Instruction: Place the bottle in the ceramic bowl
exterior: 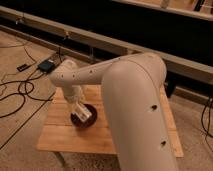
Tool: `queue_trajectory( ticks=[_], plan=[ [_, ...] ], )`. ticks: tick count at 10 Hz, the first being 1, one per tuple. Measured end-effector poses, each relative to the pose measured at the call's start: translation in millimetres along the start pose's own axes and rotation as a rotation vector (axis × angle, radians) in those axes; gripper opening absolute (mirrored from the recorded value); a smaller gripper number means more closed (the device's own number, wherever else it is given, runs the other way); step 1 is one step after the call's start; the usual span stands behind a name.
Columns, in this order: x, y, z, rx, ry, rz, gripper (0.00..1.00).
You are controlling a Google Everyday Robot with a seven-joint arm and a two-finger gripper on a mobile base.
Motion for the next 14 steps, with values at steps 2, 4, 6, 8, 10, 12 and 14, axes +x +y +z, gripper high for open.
queue_trajectory(
  ticks=[2, 4, 6, 8, 10, 12, 14],
  plan=[
    [3, 4, 3, -0.010, 0.001, -0.003, 0.00],
    [5, 6, 5, -0.012, 0.004, -0.007, 0.15],
    [6, 5, 6, -0.014, 0.003, -0.005, 0.34],
    [6, 4, 7, -0.017, -0.001, -0.001, 0.51],
    [8, 2, 8, -0.016, 0.000, 0.007, 0.74],
    [10, -3, 9, -0.007, 0.002, 0.018, 0.80],
    [12, -6, 9, 0.000, 0.003, 0.027, 0.80]
  ],
)
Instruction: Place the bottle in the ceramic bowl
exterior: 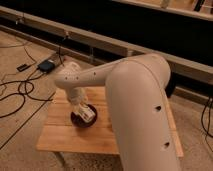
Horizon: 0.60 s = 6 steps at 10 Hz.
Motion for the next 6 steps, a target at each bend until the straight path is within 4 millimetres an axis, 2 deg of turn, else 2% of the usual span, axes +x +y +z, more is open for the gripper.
queue_trajectory(
  ticks=[6],
  plan=[
    [1.3, -1.8, -0.5, 0.008, 0.000, 0.009, 0.80]
  ],
)
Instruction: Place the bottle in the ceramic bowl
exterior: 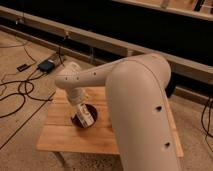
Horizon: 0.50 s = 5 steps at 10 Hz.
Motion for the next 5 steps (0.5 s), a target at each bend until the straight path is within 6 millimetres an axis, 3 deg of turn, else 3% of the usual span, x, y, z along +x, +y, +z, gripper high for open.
queue_trajectory(
  ticks=[5],
  plan=[
    [0.0, -4.5, -3.6, 0.006, -0.012, 0.022, 0.80]
  ],
)
